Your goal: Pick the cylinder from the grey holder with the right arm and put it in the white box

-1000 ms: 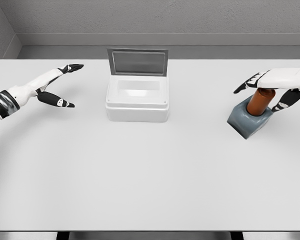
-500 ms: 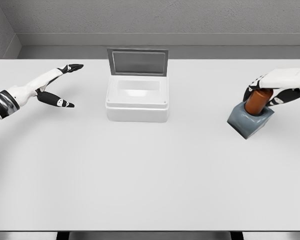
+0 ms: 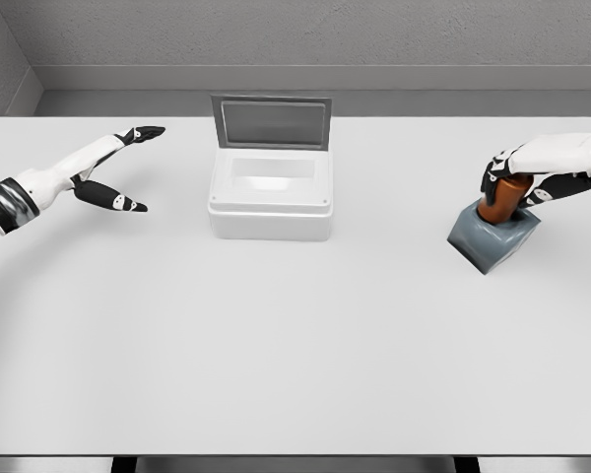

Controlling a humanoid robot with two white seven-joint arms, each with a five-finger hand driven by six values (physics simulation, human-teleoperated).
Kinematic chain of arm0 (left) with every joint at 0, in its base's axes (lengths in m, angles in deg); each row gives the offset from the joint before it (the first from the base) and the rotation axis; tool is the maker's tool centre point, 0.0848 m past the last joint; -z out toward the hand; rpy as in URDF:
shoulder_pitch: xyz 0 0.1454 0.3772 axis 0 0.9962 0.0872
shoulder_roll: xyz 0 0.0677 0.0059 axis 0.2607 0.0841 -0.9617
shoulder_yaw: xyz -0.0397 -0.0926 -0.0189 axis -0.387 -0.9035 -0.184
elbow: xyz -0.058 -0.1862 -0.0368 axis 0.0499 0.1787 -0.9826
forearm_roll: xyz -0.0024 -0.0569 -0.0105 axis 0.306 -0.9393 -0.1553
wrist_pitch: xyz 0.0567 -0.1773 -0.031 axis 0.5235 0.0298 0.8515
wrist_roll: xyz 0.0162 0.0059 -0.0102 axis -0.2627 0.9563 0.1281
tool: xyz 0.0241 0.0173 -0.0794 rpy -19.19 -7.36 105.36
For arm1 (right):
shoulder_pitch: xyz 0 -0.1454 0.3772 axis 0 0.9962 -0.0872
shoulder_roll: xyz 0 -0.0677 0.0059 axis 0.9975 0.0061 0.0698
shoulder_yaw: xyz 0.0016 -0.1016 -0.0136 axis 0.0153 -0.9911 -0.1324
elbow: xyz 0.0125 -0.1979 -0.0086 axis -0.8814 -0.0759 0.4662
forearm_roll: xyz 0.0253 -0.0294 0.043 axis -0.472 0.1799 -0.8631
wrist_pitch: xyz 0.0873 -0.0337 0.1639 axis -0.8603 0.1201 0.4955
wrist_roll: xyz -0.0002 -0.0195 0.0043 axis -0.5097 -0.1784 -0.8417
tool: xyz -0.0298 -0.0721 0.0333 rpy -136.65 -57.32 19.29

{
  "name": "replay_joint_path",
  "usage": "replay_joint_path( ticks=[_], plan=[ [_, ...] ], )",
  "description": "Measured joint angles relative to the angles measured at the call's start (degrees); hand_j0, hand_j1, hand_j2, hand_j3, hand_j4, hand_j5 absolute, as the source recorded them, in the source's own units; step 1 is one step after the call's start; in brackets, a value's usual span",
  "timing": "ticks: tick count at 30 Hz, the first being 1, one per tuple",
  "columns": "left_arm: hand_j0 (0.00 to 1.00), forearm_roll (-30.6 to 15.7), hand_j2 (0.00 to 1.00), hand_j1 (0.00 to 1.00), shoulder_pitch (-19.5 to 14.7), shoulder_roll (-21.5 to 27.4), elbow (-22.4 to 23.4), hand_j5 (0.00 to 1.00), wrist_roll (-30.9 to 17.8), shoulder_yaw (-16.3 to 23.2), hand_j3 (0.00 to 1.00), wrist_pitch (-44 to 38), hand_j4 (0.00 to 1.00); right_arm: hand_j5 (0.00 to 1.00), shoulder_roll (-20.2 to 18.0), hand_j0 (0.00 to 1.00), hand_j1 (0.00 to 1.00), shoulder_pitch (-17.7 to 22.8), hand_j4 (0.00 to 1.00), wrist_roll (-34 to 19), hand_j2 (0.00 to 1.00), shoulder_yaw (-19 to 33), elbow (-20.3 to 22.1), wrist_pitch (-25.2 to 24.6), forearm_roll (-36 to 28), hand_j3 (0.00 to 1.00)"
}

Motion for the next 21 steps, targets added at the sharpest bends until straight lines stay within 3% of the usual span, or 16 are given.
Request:
replay_joint_path(
  ticks=[21],
  plan=[
    [1.00, 0.00, 1.00, 1.00, -0.09, 0.13, 0.18, 1.00, 0.02, 0.00, 1.00, 0.00, 1.00, 0.44, -0.79, 0.44, 0.44, -4.57, 0.44, -1.09, 0.44, 0.18, 1.08, 0.43, 0.57, 0.44]
  ],
)
